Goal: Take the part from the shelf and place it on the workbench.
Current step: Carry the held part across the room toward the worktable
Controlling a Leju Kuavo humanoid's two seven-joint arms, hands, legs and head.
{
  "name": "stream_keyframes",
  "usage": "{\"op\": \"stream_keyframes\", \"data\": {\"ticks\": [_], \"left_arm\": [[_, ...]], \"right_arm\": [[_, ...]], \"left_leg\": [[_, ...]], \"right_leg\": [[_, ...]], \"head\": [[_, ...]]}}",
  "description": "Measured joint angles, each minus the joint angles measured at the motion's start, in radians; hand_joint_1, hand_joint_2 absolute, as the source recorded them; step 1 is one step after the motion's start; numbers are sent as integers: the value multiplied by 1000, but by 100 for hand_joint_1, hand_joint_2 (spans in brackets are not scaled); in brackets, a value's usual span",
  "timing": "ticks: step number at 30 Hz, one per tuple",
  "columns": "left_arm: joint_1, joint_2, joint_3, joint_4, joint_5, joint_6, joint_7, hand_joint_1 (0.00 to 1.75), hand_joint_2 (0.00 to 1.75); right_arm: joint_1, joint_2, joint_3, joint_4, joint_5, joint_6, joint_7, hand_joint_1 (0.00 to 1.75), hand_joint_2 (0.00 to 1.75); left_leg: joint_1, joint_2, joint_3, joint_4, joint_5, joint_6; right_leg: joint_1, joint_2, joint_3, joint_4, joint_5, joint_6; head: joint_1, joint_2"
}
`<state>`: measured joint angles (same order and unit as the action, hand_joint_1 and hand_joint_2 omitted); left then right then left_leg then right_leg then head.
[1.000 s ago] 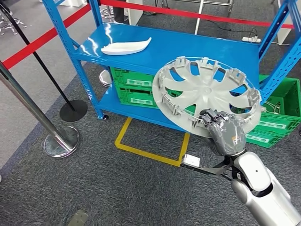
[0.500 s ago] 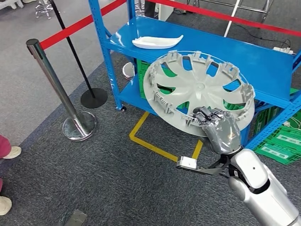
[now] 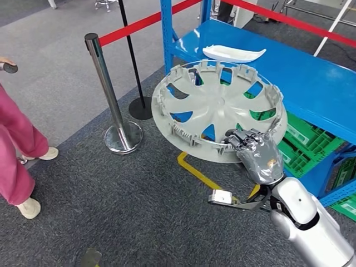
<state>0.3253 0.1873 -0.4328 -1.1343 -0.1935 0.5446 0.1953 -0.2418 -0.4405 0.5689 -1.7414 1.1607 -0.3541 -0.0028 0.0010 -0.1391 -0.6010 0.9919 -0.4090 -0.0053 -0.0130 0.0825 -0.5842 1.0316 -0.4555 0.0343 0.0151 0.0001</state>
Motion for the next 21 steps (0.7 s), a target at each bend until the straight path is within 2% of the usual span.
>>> {"op": "stream_keyframes", "data": {"ticks": [1,2,5,7,9,10,11,13,14,16,17,18,19,20,21], "left_arm": [[1,0,-1,0,1,0,0,0,175],[2,0,-2,0,2,1,0,0,175],[2,1,-3,1,3,1,-1,0,175],[1,1,-3,1,4,1,-1,0,175],[2,1,-6,1,5,3,0,0,175],[2,2,-8,1,6,4,0,0,175],[3,2,-10,2,6,5,1,0,175],[-1,3,-12,2,6,6,2,0,175],[-2,3,-13,2,7,7,2,0,175],[1,4,-14,2,7,8,2,0,175],[4,5,-14,2,7,8,2,0,175],[6,5,-14,2,7,8,2,0,175],[6,6,-14,2,7,8,2,0,175],[5,6,-14,2,7,9,2,0,175],[4,6,-14,2,7,9,2,0,175]], "right_arm": [[-1,0,0,0,0,-1,0,175,175],[-2,0,1,0,0,-2,0,175,175],[-2,0,0,-2,0,-2,0,175,175],[-2,0,0,-2,-1,-2,0,175,175],[3,-1,-4,-2,0,-7,5,175,175],[6,-2,-6,-3,1,-10,8,175,175],[9,-2,-7,-5,1,-12,11,175,175],[12,-4,-9,-10,2,-15,11,175,175],[13,-5,-10,-13,2,-17,11,175,175],[14,-7,-11,-15,2,-20,11,175,175],[15,-7,-11,-16,2,-20,11,175,175],[16,-7,-11,-17,2,-21,10,175,175],[17,-8,-11,-18,2,-21,10,175,175],[18,-9,-12,-19,2,-21,10,175,175],[20,-9,-12,-19,2,-21,10,175,175]], "left_leg": [[3,-8,-4,-1,2,-6],[1,2,-9,2,-1,-12],[-5,77,-31,43,-30,-24],[-5,90,-39,58,-39,-26],[4,113,-89,155,-62,-36],[9,129,-96,170,-57,-40],[13,153,-88,162,-44,-44],[8,188,-23,40,-3,-38],[5,196,-10,12,2,-31],[0,178,-10,4,1,-13],[0,167,-10,3,2,-7],[1,155,-10,1,3,0],[3,145,-9,0,4,6],[4,133,-8,0,5,12],[3,122,-8,0,5,15]], "right_leg": [[1,-13,0,0,2,-4],[0,-25,2,-3,3,-9],[-2,-53,7,-11,5,-21],[-2,-57,7,-11,5,-24],[0,-99,9,-11,2,-24],[0,-124,11,-11,-1,-23],[0,-151,14,-11,-4,-20],[5,-171,19,-8,-11,-9],[8,-180,21,-8,-14,-3],[8,-200,27,-11,-17,8],[5,-197,28,-11,-21,13],[1,-181,25,0,-31,18],[-1,-154,9,33,-51,21],[-2,-122,-19,89,-80,22],[-1,-100,-54,160,-111,20]], "head": [[0,0],[-1,0],[-12,0],[-15,0],[-15,0],[-15,0],[-15,0],[-15,0],[-15,0],[-14,0],[-13,0],[-13,0],[-12,0],[-10,0],[-9,0]]}}
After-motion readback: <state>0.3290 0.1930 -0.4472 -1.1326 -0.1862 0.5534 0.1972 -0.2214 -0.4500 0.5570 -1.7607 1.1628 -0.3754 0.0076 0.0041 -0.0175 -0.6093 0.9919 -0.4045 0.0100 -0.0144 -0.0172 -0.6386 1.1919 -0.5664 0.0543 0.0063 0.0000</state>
